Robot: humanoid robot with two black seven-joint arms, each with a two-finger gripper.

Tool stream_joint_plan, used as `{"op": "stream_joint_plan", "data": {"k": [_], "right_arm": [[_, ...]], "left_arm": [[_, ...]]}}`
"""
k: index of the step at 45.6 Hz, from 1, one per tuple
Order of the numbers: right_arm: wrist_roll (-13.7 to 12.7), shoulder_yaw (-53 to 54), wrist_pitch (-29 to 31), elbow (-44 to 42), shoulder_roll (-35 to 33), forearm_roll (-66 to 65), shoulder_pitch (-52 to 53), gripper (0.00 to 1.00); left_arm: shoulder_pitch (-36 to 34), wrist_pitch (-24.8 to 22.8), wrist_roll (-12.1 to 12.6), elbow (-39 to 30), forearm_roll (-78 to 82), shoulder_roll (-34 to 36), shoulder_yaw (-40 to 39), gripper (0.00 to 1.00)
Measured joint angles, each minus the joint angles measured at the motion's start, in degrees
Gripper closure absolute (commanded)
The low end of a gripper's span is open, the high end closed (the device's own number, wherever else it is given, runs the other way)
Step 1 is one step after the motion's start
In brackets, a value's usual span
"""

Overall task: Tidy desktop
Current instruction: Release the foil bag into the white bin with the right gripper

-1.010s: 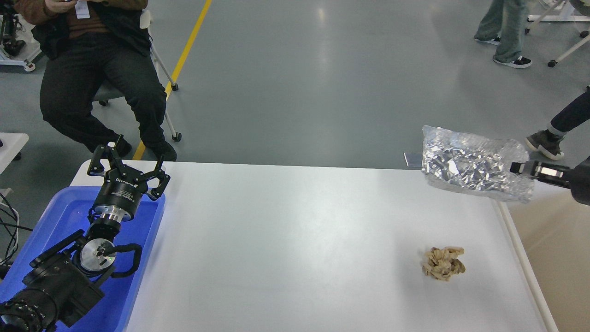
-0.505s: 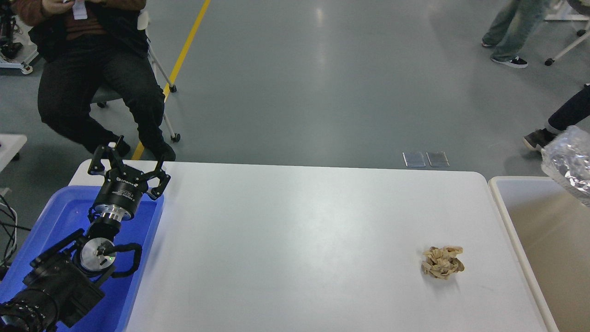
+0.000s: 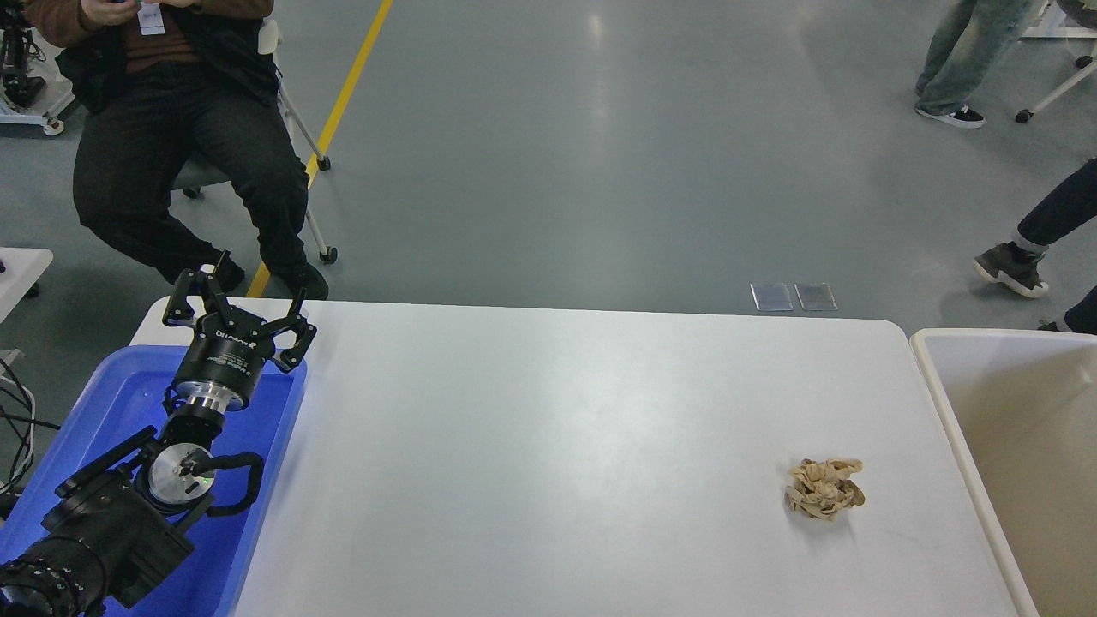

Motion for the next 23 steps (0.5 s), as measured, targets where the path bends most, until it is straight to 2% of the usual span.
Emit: {"op": "stream_joint_plan", "data": {"k": [23], "right_arm": [[-1.93, -0.79, -2.3, -1.55, 6.29, 2.14, -1.68, 1.0]], "left_arm": [[0.0, 0.05, 0.0, 0.0, -0.01, 0.0, 0.0, 0.0]]}}
